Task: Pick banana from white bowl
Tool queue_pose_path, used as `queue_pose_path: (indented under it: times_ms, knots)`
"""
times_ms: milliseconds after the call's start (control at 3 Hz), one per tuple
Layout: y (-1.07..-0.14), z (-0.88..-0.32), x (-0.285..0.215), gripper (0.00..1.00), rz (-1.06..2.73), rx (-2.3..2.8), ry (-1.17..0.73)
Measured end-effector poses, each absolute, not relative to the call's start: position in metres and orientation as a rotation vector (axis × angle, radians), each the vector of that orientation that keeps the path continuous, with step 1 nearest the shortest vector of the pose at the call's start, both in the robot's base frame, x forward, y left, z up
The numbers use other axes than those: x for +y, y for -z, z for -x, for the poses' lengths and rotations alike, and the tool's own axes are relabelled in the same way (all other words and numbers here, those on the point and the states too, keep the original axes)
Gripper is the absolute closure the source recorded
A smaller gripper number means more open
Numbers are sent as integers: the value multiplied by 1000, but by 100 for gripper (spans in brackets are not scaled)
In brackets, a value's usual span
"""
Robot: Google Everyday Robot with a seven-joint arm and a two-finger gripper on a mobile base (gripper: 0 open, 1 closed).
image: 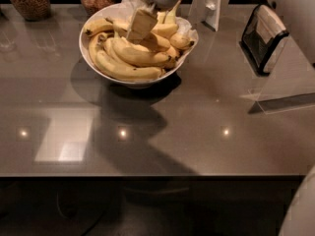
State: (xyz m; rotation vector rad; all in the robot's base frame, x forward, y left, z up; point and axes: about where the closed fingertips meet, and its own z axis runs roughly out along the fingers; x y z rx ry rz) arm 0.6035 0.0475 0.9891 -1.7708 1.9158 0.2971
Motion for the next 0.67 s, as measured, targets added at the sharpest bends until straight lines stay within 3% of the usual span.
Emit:
queue_pose_path:
  times_ms: [667]
  knots:
    - [-1009,-559,13,100,1830,2005,-218]
